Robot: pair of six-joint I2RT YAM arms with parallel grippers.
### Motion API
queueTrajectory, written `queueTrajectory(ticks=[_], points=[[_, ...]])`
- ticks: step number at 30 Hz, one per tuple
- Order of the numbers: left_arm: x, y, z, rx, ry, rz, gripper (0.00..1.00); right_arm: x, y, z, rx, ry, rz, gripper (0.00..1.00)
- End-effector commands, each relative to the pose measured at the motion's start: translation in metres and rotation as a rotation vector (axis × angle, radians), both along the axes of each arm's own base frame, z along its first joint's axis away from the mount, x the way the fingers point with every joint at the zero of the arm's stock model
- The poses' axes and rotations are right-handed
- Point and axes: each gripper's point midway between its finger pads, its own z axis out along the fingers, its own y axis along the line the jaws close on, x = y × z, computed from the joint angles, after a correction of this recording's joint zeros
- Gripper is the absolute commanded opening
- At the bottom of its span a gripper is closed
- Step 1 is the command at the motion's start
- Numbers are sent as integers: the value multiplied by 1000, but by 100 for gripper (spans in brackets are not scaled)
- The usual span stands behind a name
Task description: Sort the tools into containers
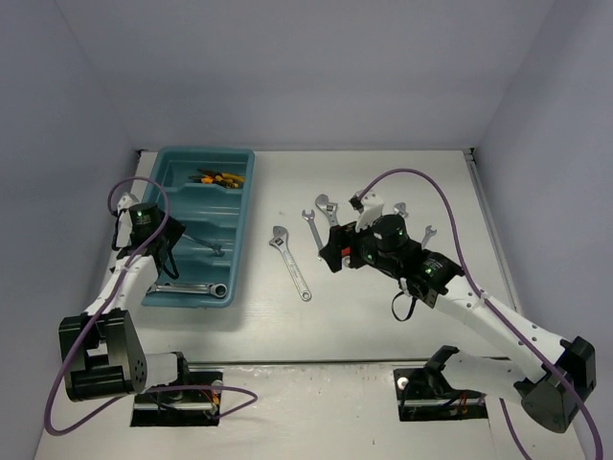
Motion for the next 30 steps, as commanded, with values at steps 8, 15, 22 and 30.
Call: queueTrajectory(ticks=[8, 15, 22, 30], points=[[6, 11, 25, 76, 10, -18, 53, 63, -105, -28, -46, 125, -507, 76], [-10, 22, 44, 167, 77, -23, 70, 85, -172, -54, -81, 237, -763, 75], [-12, 20, 32, 174, 179, -73, 76, 97, -200, -84, -111, 325, -897, 75], [-20, -8, 64, 213, 186, -263, 76, 109, -255, -120, -172, 429, -1060, 71]])
